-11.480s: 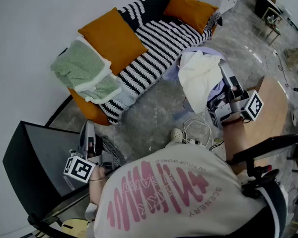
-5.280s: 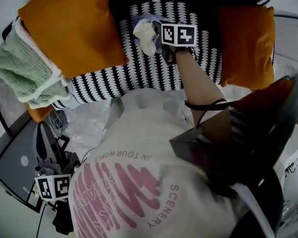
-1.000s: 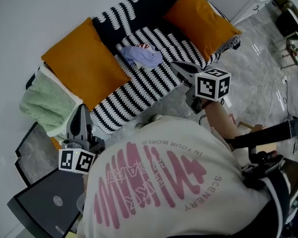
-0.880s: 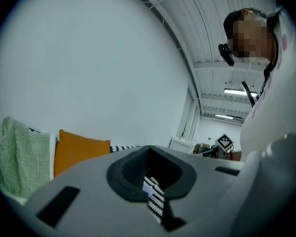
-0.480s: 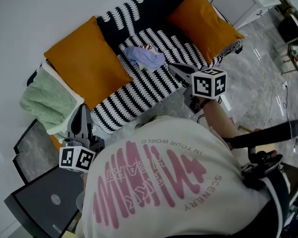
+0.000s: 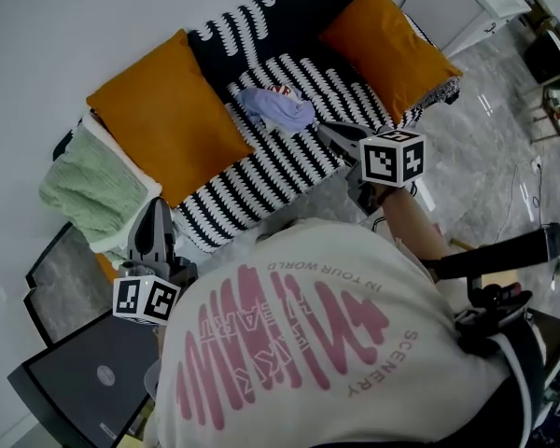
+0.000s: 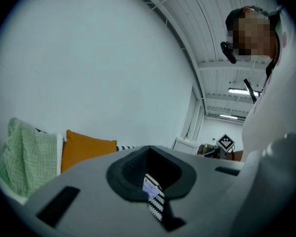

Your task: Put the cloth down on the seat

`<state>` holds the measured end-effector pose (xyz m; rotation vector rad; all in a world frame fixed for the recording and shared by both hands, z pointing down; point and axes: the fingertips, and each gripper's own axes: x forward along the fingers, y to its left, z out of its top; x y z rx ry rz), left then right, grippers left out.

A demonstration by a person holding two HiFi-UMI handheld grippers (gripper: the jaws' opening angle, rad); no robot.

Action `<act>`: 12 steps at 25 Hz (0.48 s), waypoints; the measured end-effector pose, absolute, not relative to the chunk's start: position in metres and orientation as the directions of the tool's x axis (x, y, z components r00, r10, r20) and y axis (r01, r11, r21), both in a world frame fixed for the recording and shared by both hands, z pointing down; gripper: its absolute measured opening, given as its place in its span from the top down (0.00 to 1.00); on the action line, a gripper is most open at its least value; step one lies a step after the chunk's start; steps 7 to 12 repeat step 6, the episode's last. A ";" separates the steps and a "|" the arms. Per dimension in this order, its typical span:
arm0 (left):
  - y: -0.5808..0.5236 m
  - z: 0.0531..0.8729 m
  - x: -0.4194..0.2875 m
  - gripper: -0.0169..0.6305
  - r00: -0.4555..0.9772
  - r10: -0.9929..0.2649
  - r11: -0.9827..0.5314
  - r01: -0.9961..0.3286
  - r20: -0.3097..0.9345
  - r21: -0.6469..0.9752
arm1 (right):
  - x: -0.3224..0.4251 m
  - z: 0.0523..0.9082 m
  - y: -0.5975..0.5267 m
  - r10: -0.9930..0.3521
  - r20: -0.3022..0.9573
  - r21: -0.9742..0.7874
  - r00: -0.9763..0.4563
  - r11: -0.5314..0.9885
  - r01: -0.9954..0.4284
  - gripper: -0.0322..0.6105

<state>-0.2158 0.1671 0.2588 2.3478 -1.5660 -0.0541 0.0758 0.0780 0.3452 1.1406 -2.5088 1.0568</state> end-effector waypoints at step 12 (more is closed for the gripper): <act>0.171 0.253 -0.218 0.97 0.394 -0.909 -0.346 -0.896 0.138 0.279 | 0.076 0.342 0.079 -0.583 0.442 -0.524 -0.682 0.449 -0.724 0.93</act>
